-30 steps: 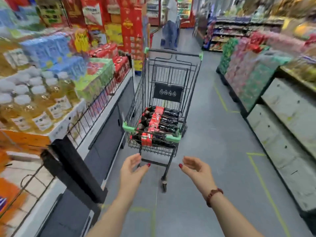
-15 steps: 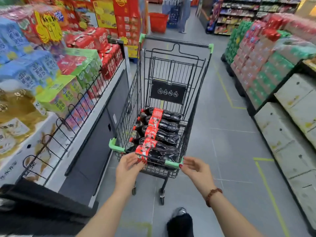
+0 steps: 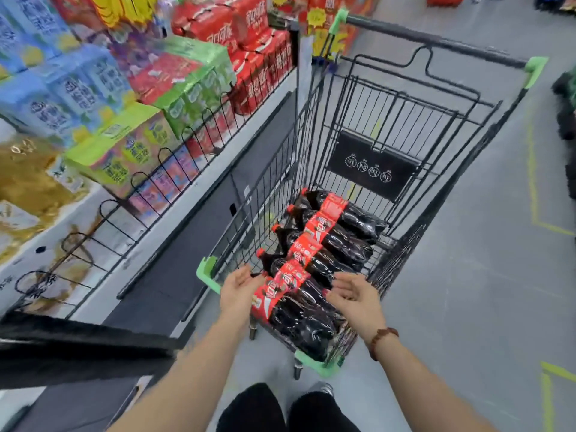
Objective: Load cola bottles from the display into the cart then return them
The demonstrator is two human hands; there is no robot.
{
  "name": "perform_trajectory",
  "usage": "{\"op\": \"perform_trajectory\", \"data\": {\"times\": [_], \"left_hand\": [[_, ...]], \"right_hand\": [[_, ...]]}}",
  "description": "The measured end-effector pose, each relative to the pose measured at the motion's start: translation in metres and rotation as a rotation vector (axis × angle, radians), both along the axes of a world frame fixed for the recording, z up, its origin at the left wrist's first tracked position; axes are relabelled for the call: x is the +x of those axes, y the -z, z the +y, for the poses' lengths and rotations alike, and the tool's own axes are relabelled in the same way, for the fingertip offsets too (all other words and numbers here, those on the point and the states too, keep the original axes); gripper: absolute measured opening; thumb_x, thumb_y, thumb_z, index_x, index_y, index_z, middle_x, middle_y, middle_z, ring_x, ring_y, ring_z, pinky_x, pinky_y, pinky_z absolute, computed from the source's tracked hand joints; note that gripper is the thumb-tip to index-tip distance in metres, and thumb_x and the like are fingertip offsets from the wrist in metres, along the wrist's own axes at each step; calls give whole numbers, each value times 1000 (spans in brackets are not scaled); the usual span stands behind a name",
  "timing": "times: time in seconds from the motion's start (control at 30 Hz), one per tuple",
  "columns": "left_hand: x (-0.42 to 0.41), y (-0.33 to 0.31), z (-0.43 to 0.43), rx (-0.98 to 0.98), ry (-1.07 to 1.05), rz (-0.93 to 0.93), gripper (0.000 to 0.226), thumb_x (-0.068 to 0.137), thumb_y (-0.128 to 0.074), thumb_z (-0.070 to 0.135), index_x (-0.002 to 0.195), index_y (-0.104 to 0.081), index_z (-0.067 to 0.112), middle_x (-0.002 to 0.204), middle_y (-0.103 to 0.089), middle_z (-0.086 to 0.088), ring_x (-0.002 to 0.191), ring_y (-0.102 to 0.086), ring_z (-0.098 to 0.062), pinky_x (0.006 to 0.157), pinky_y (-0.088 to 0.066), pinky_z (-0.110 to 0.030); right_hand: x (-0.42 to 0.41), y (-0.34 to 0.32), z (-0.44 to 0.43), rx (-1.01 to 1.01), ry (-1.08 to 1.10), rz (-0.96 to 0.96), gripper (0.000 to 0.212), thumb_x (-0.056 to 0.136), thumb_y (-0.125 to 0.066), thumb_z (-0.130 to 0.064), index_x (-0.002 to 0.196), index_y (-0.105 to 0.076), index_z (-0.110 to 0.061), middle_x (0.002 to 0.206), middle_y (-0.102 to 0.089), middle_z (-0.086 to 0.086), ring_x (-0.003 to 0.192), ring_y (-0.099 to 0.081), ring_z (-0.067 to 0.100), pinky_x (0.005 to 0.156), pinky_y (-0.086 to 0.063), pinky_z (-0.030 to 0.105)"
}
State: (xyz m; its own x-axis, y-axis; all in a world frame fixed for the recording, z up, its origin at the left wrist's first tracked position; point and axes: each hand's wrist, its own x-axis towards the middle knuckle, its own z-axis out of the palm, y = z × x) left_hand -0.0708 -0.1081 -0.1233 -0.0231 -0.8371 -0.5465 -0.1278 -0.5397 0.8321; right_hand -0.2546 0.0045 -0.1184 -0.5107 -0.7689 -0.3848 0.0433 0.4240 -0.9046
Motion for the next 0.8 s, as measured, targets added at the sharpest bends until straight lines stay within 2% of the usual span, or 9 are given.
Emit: {"op": "perform_trajectory", "data": {"times": [0.13,0.23,0.33,0.37,0.47,0.5,0.57,0.63,0.8], "left_hand": [[-16,19,-15,90,-41,-50,66,83,-75,10,140,-44,4,142,-49,-12,127,-49,-25,105,-37,-32],[-27,35,-27,169,-59,-37,74,81,-76,10,144,-38,2,143,-46,-7,112,-61,-11,89,-44,-19],[-31,51,-34,247,-119,-46,82,79,-78,10,147,-34,4,143,-46,-11,110,-62,-18,92,-48,-27],[-32,51,-37,257,-147,-51,82,79,-78,9,148,-33,5,137,-50,-11,104,-62,-20,88,-50,-27],[-36,58,-44,338,-212,-41,82,83,-73,5,150,-25,5,103,-51,-7,49,-63,-1,43,-47,-11],[-37,62,-47,361,-234,-36,88,79,-78,9,150,-25,6,104,-51,-5,45,-62,3,42,-47,-10],[-40,73,-54,387,-289,-26,113,50,-90,30,146,-32,12,120,-60,-8,76,-73,-11,73,-60,-27],[-35,114,-55,395,-334,-115,123,33,-86,41,142,-36,16,126,-60,-15,105,-66,-31,94,-53,-50],[-42,135,-60,379,-250,-375,91,55,-88,34,135,-47,17,132,-56,-11,112,-61,-29,100,-50,-46]], "right_hand": [[-3,19,-18,111,-111,-17,37,76,-78,-12,106,-60,-25,106,-64,-1,99,-61,11,85,-50,20],[-1,33,-28,182,-167,-15,39,77,-79,-18,110,-58,-25,109,-62,-4,102,-59,10,85,-48,20],[1,47,-38,249,-193,-28,45,76,-79,-20,115,-58,-22,113,-61,-5,106,-57,10,83,-45,17],[2,52,-40,270,-203,-27,46,75,-80,-21,116,-57,-23,114,-60,-6,107,-56,10,84,-45,17],[2,68,-45,344,-253,-4,50,73,-81,-26,115,-55,-29,119,-58,-6,112,-53,12,96,-46,27],[1,73,-46,370,-263,-10,51,73,-81,-27,116,-54,-30,120,-57,-6,113,-53,12,98,-45,30],[0,80,-51,387,-274,-31,51,73,-81,-27,116,-54,-31,120,-57,-8,114,-52,12,101,-44,32],[-4,88,-60,390,-297,-51,51,73,-81,-25,115,-54,-31,121,-57,-9,114,-51,11,100,-43,30],[-16,113,-65,507,-364,-80,62,69,-84,-32,122,-52,-29,128,-53,-4,121,-48,13,101,-40,29]]}}
